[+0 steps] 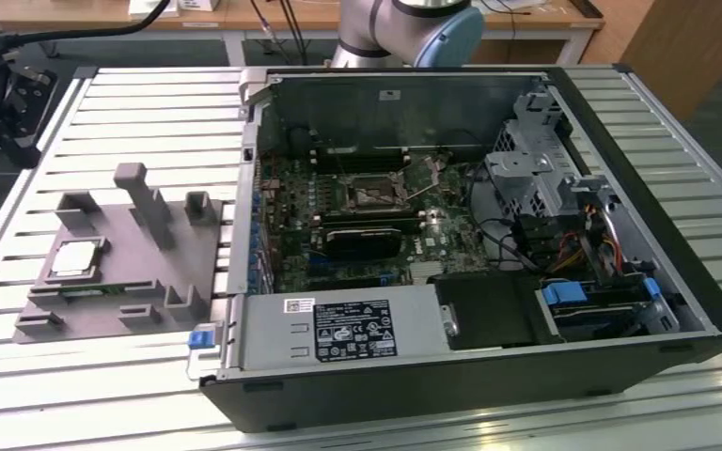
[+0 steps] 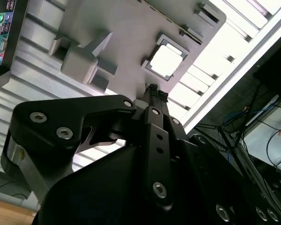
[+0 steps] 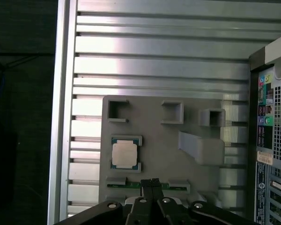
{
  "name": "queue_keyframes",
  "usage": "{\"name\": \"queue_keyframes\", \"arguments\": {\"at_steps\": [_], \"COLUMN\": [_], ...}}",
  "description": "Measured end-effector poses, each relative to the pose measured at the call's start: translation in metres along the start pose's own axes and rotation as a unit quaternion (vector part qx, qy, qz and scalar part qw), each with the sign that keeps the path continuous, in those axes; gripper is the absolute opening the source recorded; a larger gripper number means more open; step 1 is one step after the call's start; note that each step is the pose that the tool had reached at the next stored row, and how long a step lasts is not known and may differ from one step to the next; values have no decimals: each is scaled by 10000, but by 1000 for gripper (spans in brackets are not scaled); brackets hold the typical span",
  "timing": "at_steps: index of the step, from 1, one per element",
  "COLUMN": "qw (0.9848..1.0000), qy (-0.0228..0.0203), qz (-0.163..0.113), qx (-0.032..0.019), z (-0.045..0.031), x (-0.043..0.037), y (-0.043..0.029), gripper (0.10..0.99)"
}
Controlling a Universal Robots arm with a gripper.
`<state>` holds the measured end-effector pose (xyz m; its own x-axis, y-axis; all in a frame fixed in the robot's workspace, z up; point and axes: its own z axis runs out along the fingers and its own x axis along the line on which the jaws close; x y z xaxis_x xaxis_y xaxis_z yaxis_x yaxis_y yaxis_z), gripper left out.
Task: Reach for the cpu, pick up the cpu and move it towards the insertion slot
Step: 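Reach for the cpu, then pick up the cpu and move it towards the insertion slot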
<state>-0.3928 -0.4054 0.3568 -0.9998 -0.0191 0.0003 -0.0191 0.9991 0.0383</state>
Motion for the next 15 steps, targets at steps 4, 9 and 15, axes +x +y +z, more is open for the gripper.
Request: {"name": "queue_keyframes", "arguments": {"at_steps": [4,9,15], "qw": [10000,10000,10000], "qy": [0,-20,-84], "qz": [0,0,-4], "qx": [3,4,4], "z": [34,90,160], "x": [0,17,139], "y": [-2,-3,-5], "gripper": [169,408,643]}}
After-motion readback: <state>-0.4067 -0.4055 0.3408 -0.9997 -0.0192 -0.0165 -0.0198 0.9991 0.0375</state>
